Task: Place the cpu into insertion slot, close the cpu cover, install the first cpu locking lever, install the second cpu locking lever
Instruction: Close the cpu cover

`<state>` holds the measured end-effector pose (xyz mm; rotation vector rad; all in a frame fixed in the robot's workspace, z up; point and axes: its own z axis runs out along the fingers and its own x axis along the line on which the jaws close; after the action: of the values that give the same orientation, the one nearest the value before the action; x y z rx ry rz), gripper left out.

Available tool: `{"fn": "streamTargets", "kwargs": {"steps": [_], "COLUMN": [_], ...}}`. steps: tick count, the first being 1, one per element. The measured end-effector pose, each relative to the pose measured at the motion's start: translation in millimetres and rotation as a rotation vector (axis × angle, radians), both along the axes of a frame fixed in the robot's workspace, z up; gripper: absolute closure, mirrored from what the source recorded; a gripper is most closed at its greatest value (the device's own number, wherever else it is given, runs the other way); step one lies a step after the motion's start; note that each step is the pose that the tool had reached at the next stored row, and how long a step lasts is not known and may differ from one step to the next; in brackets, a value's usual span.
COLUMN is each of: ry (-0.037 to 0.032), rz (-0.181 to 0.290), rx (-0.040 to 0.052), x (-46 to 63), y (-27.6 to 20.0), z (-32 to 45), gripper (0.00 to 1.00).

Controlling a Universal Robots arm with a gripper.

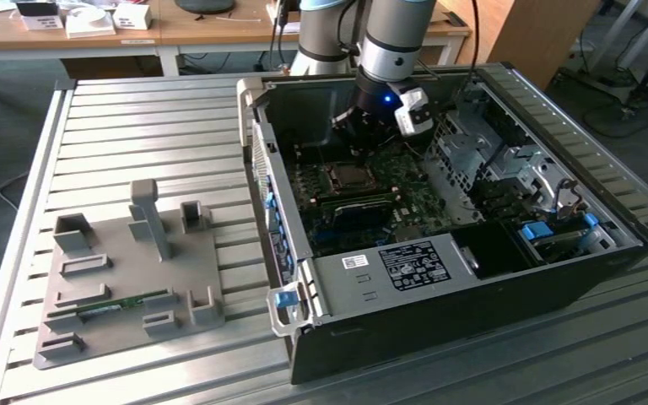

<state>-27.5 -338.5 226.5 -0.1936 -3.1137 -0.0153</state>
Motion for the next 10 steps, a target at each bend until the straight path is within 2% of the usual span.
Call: {"fn": "streamTargets", "kwargs": {"steps": [6,10], "ry": [-0.0001,-0.0007], "rz": [0.076,0.086], "rx": [-0.0001,-0.0001], "x": [0.0,0.0], "y": [0.0,0.0], "z": [0.0,0.0], "gripper": [0.89,0.89]}}
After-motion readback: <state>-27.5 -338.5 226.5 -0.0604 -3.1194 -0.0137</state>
